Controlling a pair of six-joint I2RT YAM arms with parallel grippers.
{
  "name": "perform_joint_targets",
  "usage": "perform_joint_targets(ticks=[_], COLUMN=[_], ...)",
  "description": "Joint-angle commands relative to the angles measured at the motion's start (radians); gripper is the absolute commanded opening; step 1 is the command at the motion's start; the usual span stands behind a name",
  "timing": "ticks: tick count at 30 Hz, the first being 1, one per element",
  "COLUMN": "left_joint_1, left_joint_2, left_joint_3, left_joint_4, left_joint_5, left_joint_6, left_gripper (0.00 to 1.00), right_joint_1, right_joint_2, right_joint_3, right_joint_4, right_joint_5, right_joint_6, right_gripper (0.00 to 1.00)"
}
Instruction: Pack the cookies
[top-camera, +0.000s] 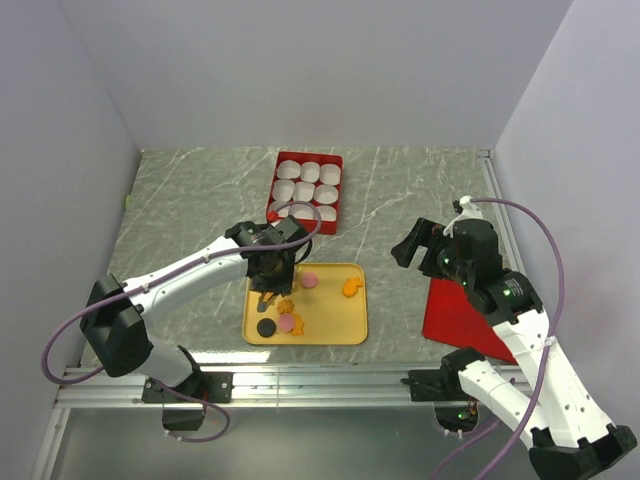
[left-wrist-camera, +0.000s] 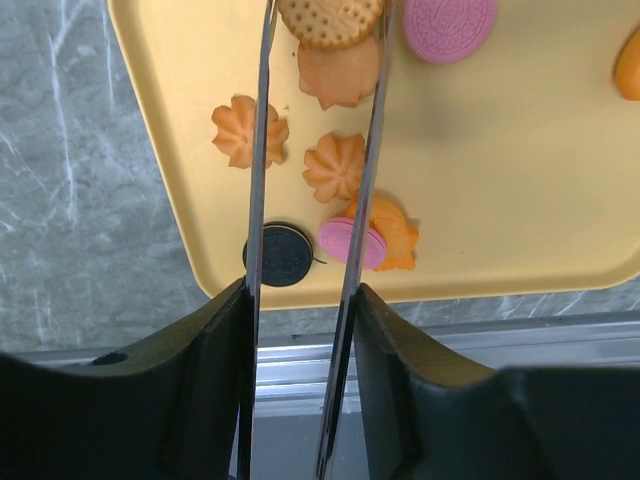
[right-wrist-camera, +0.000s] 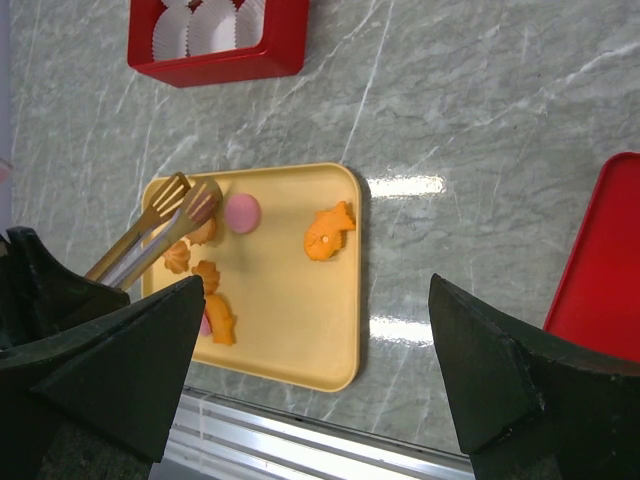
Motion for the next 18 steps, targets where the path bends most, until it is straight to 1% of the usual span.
perform_joint_targets(ticks=[1, 3, 7, 12, 13, 15, 16, 18], left_joint_1=[-0.005, -0.004, -0.005, -0.004, -0.004, 0.004, 0.01, 0.039], left_joint_2=[-0.011, -0.016, -0.02, 0.012, 0.019, 0.056, 0.071, 0.124], left_joint_3=[0.062, 0.09, 0.16, 0.324, 0.378, 0.439, 0.505, 0.568], left_joint_4=[-0.02, -0.043, -0.101, -0.201, -0.21, -0.235, -0.254, -0.264], left_joint_5=[-0.023, -0.021, -0.03, -0.069, -0.073, -0.081, -0.083, -0.087], left_joint_6=[-0.007, -0.009, -0.012, 0.011, 0.019, 0.048, 0.059, 0.095], left_gripper=[0.46, 0.44, 0.44, 0.45, 0.45, 0.45, 0.45, 0.45], right_joint_1=[-0.003, -0.001, -0.003, -0.003, -0.004, -0.003, -0.003, -0.004], right_joint_2=[0.002, 0.003, 0.006, 0.009, 0.009, 0.012, 0.014, 0.021], right_joint_3=[-0.005, -0.007, -0.008, -0.002, 0.001, 0.011, 0.015, 0.019], right_joint_4=[0.012, 0.014, 0.017, 0.018, 0.021, 0.02, 0.02, 0.023], right_joint_5=[0.019, 0.019, 0.019, 0.019, 0.02, 0.023, 0.026, 0.026], right_joint_6=[-0.013, -0.011, -0.011, -0.013, -0.011, -0.006, -0.003, 0.001], right_gripper=[1.0, 1.0, 1.0, 1.0, 1.0, 1.0, 1.0, 1.0])
